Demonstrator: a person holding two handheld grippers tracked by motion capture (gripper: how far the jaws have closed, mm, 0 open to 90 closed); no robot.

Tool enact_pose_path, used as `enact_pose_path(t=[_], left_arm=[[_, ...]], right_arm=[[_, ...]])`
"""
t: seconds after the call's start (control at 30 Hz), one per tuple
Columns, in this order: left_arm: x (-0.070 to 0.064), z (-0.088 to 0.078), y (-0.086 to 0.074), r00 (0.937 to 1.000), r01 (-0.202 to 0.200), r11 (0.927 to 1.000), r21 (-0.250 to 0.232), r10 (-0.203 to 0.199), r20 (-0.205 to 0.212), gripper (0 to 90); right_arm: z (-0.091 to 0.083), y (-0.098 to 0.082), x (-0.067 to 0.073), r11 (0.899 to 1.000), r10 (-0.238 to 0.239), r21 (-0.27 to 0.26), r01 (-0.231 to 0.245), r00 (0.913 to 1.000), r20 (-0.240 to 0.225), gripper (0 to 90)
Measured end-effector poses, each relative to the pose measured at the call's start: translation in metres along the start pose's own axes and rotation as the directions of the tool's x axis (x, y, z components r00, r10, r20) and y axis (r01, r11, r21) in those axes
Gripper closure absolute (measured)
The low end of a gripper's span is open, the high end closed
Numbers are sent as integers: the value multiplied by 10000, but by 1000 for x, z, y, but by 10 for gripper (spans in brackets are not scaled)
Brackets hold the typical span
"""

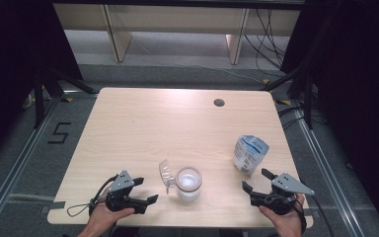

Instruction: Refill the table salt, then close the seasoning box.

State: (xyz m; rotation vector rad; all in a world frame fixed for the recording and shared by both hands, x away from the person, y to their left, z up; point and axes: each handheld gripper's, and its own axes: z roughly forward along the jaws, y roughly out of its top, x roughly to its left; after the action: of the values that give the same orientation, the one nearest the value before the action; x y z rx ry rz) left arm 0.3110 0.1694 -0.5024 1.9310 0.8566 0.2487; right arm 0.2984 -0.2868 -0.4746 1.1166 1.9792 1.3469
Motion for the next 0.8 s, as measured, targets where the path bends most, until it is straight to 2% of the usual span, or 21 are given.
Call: enact_pose_path(t=[0.1,0.13,0.17,0.2,0.27,0.3,0.33,0.37,0.4,0.47,0.53,0.57,0.63,0.67,0.7,0.73,0.8], left_arm=[[0,1,0,10000,17,9999,-120,-17,-17,166],[0,1,0,10000,13,9999,-122,-13,-13,167],[0,1,0,10000,-10,10000,-35,9,-42,166],[1,1,0,10000,22,10000,-50,-22,8,167],[0,1,-1,9997,260,9996,-83,-260,-24,166],[0,0,0,9998,213,9998,3,-213,-15,166],[0,0,0,9998,212,9998,-53,-212,-41,166],[0,0,0,9997,260,9997,-13,-260,-6,166],[0,0,0,9998,199,9998,-14,-199,-21,166],[0,0,0,9998,212,9998,-46,-212,-6,166],[0,0,0,9997,238,9997,-68,-238,-53,166],[0,-1,0,9999,101,9999,-85,-101,-12,166],[0,-1,1,9999,143,9997,-203,-143,30,171],[-1,-2,1,9997,228,9994,-259,-227,37,174],[-1,-2,1,9993,370,9988,-325,-366,114,188],[-2,-2,2,9989,442,9985,-336,-436,187,204],[-3,-4,3,9994,328,9990,-303,-324,113,220]], right_arm=[[-2,-1,6,9999,111,95,-110,9998,-150,158],[-4,-1,7,9997,-49,252,50,10000,-28,158],[-3,-1,8,9997,-41,255,47,9997,-226,158],[-3,-2,9,9993,-191,318,197,9996,-198,158],[-4,-3,12,9990,-112,420,124,9995,-292,159],[-5,-4,15,9983,86,582,-73,9997,-216,159],[-3,-5,14,9983,-146,559,165,9993,-331,158],[-5,-6,16,9980,-45,636,62,9996,-269,159],[-4,-7,15,9978,-317,575,331,9992,-244,159],[-6,-9,18,9973,22,736,7,9993,-386,159],[-7,-10,19,9963,2,858,35,9991,-426,159],[-7,-11,20,9970,-54,768,86,9991,-417,159],[-9,-11,21,9969,-99,773,131,9990,-428,159],[-11,-12,25,9952,327,932,-289,9987,-387,159],[-10,-12,24,9960,41,889,-3,9991,-429,159],[-11,-12,24,9957,-3,929,47,9989,-479,159],[-10,-14,25,9960,-87,881,132,9986,-514,160]])
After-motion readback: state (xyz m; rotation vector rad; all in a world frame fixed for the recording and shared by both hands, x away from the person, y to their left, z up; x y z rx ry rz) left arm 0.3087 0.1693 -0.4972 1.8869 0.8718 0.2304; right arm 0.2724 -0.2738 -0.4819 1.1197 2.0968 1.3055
